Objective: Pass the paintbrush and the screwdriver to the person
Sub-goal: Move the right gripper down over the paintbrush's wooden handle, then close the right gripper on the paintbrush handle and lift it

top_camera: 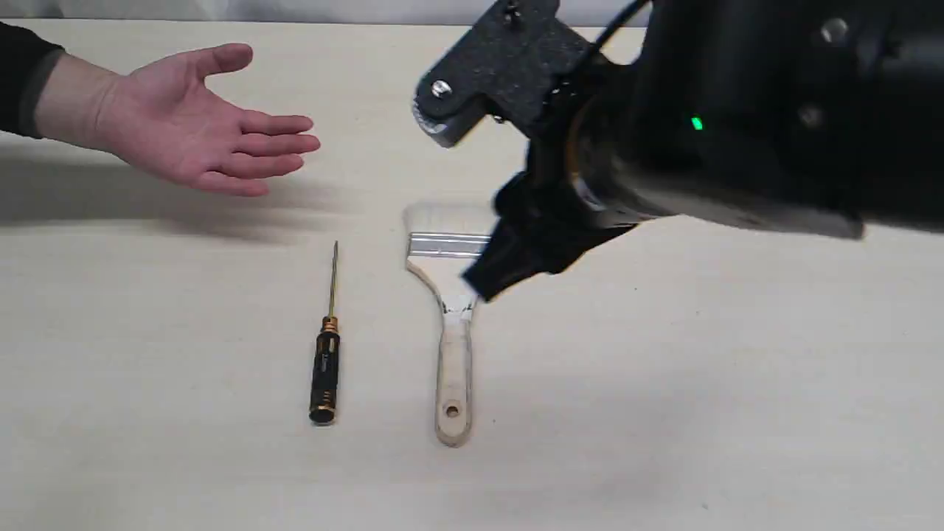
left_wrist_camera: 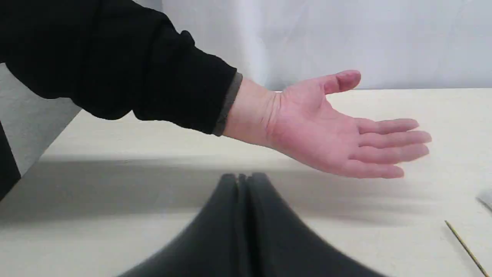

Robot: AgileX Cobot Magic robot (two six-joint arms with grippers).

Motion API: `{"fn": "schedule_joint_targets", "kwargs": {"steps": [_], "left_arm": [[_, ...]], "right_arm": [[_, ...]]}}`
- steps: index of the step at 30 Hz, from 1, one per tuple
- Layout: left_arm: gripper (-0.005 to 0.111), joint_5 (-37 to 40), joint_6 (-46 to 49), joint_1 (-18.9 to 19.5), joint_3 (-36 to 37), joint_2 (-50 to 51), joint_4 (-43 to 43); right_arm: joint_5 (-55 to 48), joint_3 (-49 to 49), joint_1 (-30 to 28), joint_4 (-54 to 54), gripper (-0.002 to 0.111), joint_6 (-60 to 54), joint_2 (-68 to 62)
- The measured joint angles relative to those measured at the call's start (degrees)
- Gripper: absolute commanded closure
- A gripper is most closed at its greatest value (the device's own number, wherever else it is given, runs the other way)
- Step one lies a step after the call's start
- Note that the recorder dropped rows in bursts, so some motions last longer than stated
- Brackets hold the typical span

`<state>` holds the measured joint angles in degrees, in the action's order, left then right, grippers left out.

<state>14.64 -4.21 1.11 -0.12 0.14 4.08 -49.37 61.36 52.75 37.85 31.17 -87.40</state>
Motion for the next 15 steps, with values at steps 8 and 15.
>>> {"fn": "schedule_joint_targets", "kwargs": {"steps": [8,15], "left_arm": [[0.107,0.0,0.0,0.0,0.0,0.0,0.0],[0.107,0.0,0.0,0.0,0.0,0.0,0.0]], "right_arm": [[-0.3,13.4,-3.0,-16.7,0.056,-2.0,-13.0],[-2.6,19.0,-3.6,-22.7,0.056,-1.7,-25.6]]}}
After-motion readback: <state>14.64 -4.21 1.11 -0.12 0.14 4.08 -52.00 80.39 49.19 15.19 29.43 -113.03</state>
